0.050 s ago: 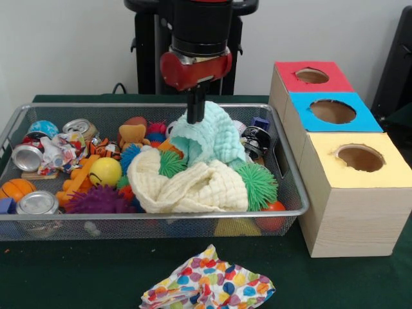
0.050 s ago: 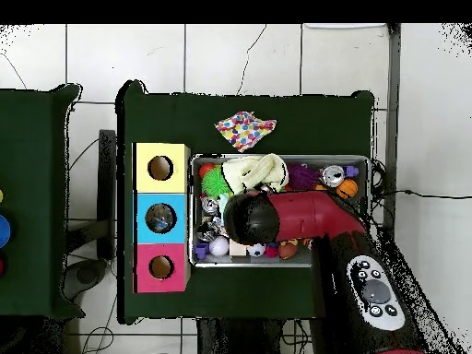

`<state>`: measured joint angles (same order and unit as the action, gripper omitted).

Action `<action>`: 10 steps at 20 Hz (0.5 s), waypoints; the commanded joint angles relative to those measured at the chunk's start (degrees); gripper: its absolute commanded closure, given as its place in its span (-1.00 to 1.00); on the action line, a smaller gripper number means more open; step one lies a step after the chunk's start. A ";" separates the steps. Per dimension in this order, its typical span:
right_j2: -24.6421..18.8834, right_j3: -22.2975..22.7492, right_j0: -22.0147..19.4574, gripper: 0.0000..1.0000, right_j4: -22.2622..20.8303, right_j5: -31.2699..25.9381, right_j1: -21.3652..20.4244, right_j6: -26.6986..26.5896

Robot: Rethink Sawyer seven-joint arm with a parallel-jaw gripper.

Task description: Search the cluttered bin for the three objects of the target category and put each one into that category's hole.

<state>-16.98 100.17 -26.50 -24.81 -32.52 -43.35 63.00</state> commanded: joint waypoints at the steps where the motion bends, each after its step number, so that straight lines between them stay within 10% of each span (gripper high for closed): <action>1: -1.21 5.86 1.13 1.00 2.57 4.21 0.36 11.27; 10: 1.13 7.21 2.40 1.00 4.46 5.44 -1.45 12.98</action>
<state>-16.78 104.11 -24.66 -23.09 -29.33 -43.72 63.02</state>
